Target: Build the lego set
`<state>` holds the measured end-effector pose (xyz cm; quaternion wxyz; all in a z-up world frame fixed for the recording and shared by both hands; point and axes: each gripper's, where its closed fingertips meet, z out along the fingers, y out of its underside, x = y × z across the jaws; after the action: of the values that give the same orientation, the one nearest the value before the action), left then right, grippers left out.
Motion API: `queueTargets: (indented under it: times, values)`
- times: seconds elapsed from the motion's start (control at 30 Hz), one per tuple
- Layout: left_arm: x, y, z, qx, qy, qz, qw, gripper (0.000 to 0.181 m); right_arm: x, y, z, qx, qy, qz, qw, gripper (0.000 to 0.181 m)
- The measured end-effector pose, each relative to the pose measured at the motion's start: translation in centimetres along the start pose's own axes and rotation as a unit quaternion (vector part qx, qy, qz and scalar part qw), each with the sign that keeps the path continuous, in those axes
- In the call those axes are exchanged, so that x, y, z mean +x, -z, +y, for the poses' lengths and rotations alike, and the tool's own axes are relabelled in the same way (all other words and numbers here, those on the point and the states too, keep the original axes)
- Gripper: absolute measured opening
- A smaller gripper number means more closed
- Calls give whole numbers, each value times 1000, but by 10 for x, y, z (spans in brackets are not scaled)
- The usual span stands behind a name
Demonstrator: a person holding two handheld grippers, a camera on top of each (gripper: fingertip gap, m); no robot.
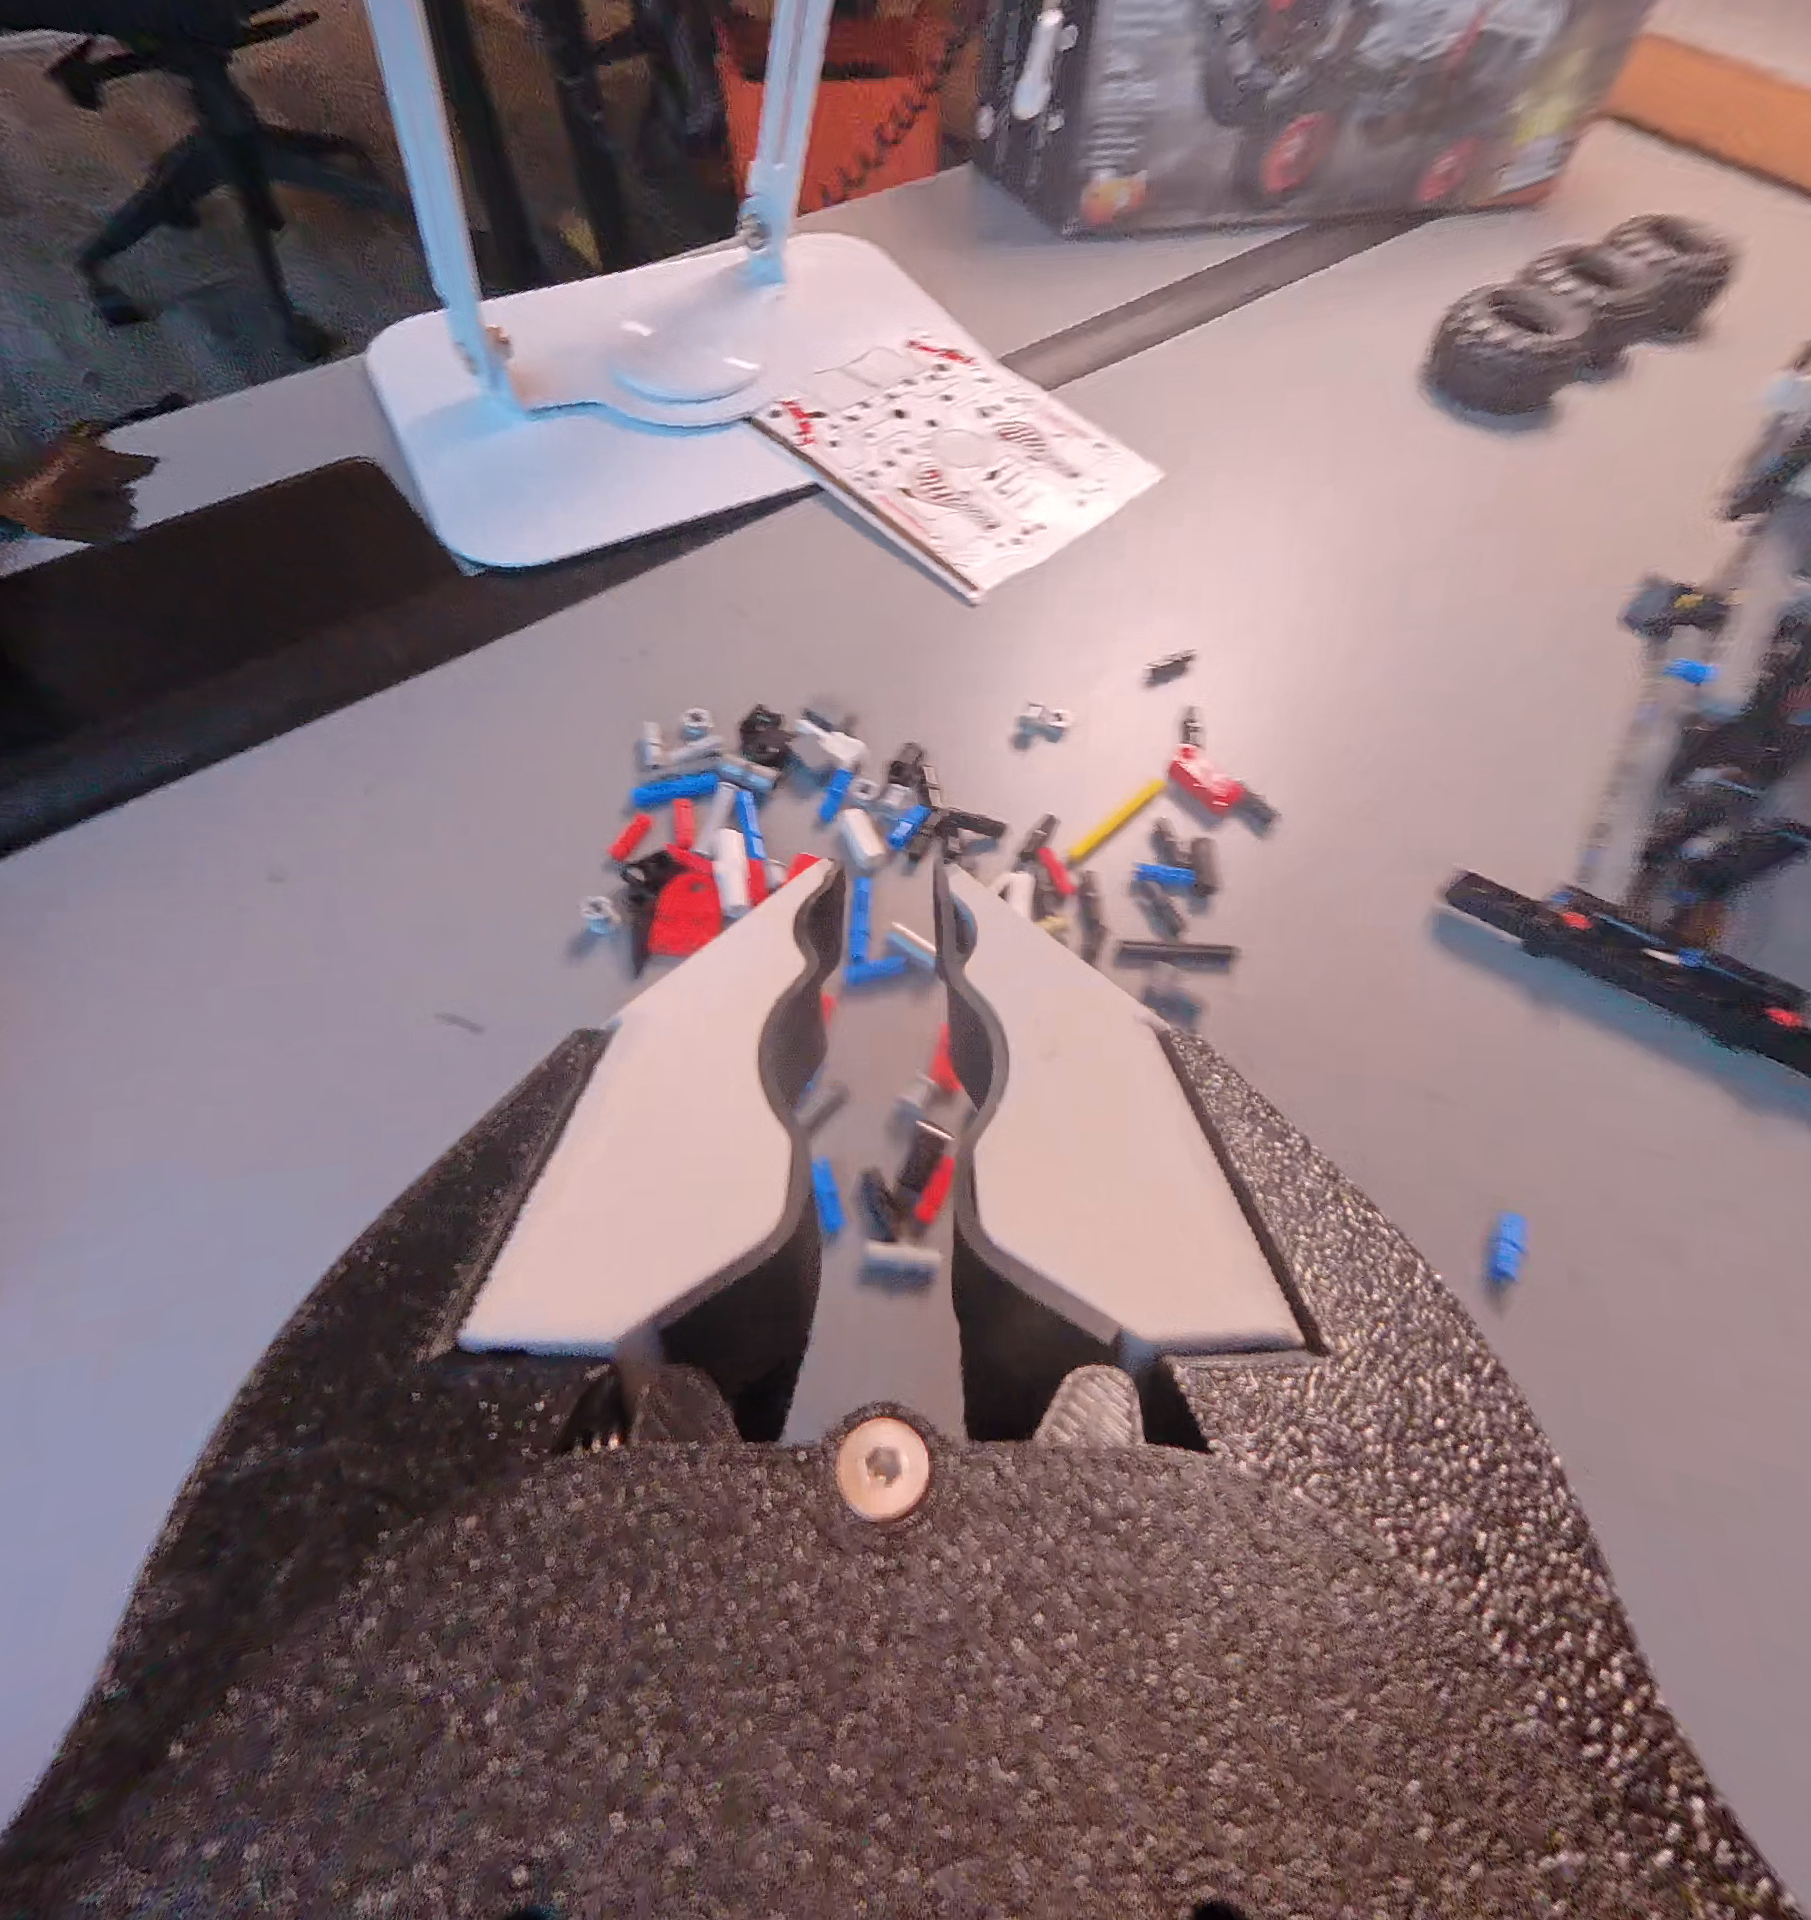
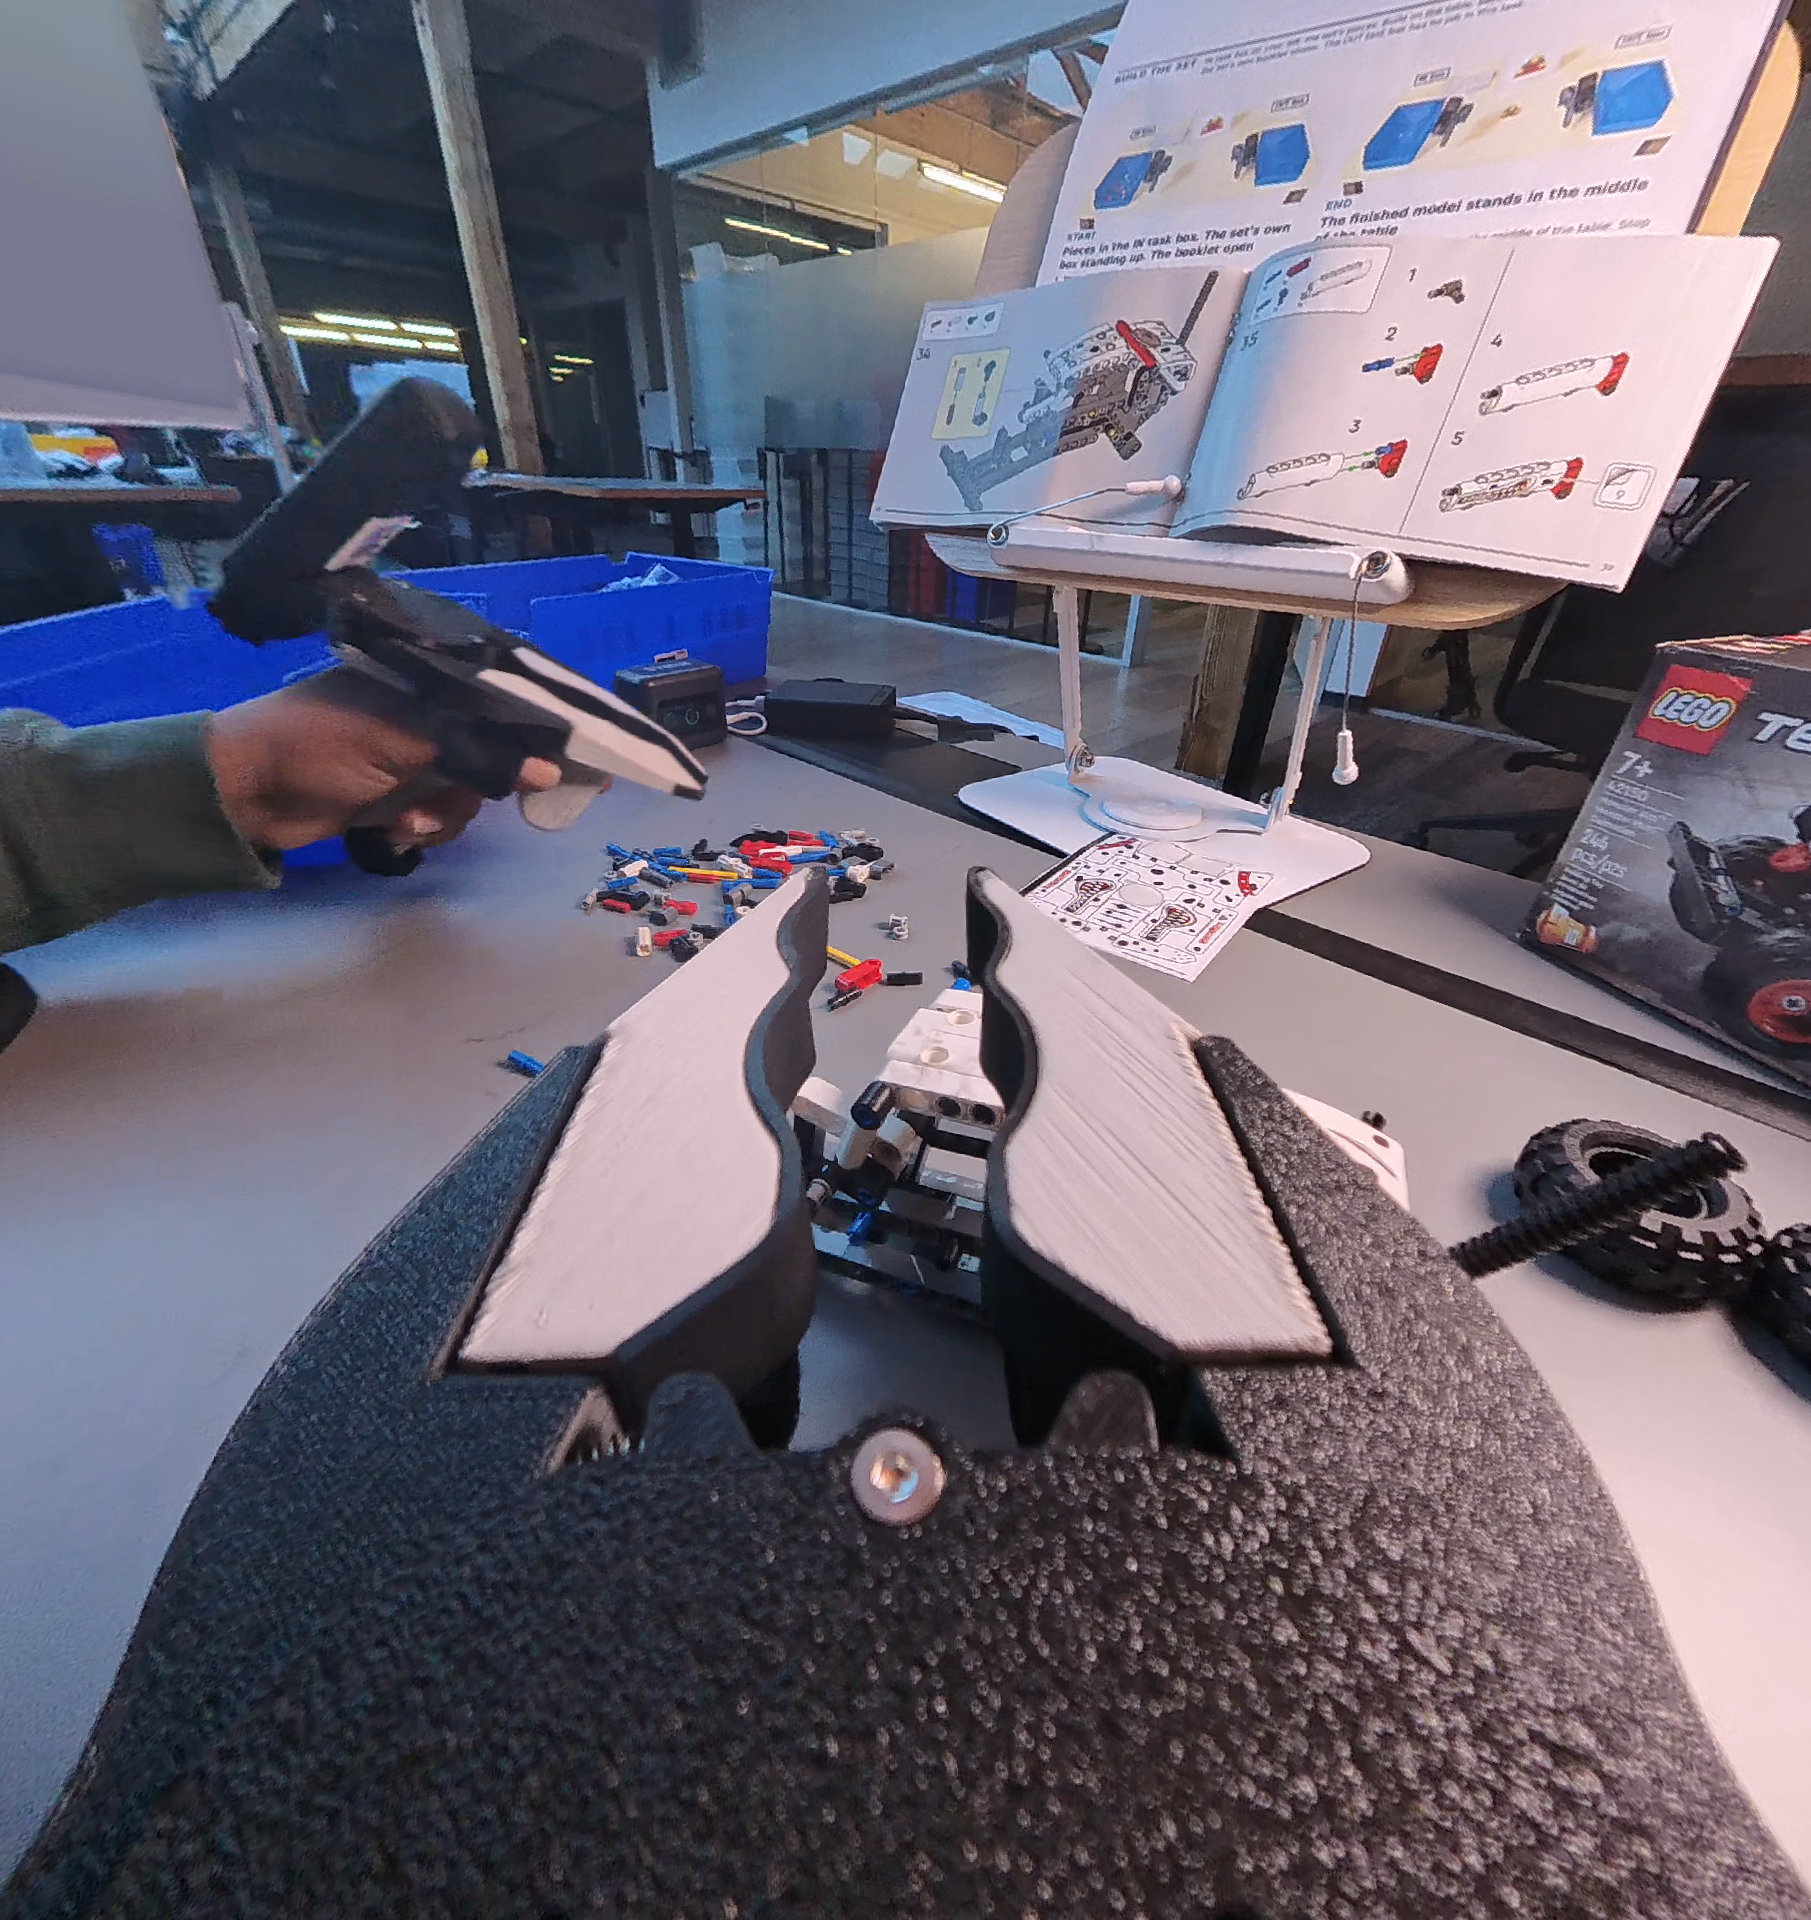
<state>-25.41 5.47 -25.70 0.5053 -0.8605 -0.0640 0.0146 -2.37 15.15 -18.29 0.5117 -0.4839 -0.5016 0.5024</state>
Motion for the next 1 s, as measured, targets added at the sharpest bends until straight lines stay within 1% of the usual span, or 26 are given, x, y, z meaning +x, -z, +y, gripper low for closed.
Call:
queueTargets:
  times: [0.03,0.1,0.17,0.23,0.4,0.47,0.57,0.73,1.0]
  values:
    - [-11,-10,-1,-12,-7,-18,1000,13,-1,0,0,-1,1,-1,1000,26]
    - [-25,-28,0,-38,-14,-33,999,11,-1,1,0,-2,9,0,1000,25]
    - [-30,-41,4,-59,-15,-22,998,10,-1,2,-2,-2,13,0,1000,25]
    - [-30,-48,12,-79,-20,-9,997,9,1,4,-4,2,18,3,1000,24]
    - [-34,-49,29,-109,-32,-13,993,7,3,4,-5,5,8,0,1000,24]
    - [-31,-48,30,-110,-30,-1,994,6,3,4,-4,3,5,-3,1000,24]
    - [-28,-47,33,-117,-30,12,993,10,2,4,-3,-1,9,-4,1000,24]
    - [-22,-47,35,-118,-42,26,992,8,2,4,-2,-5,10,-4,1000,24]
    - [-29,-47,30,-108,-34,13,993,7,2,3,0,-9,14,-6,1000,24]
